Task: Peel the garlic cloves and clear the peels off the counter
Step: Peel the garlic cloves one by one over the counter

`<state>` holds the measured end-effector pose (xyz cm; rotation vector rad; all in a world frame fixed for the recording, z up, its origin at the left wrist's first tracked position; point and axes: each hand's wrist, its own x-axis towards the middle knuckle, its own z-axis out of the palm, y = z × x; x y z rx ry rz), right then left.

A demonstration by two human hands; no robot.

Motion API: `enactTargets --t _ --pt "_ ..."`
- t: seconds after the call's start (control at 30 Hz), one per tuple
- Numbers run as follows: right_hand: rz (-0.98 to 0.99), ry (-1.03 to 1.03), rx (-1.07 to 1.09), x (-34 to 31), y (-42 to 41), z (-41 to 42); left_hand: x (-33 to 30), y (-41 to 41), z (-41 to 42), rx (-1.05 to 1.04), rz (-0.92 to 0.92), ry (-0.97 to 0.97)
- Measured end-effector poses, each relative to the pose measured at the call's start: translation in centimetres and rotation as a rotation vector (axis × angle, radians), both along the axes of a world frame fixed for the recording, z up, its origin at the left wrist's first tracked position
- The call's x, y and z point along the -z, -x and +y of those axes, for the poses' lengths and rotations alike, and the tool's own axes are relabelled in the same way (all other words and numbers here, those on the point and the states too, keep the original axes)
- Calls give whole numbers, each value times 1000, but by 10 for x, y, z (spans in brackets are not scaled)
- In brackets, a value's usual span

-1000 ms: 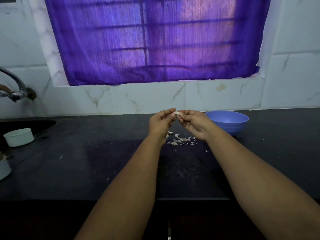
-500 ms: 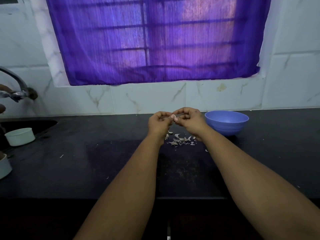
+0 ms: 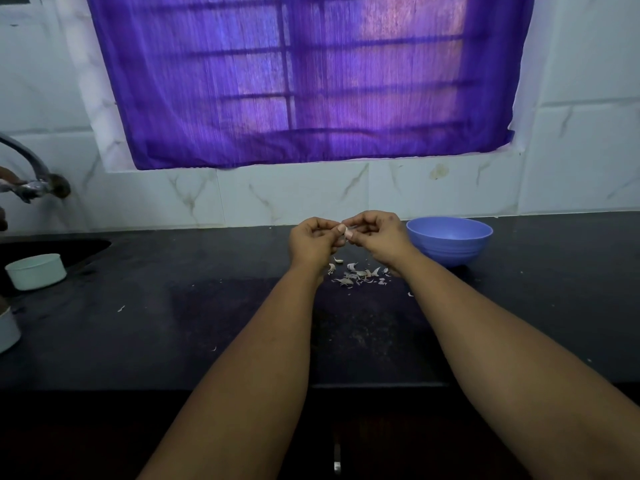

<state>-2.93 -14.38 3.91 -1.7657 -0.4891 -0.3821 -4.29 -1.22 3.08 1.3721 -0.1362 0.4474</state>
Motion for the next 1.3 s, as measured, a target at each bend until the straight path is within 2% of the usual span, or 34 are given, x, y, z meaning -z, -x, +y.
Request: enactTargets --t 0.5,0.63,0.87,1.07,1.3 --pt "59 41 -57 7 -7 1 8 -12 -1 -83 -27 -386" --pt "45 96 -26 8 -7 3 8 -12 -3 -139 -30 -470" --pt "83 51 -22 12 -12 2 12 -19 -3 -210 -50 -570" --pt "145 18 -49 13 -9 2 17 -20 -5 -205 -48 -560" --pt "250 -129 -121 11 -3 -2 15 -14 -13 -188 -20 -514"
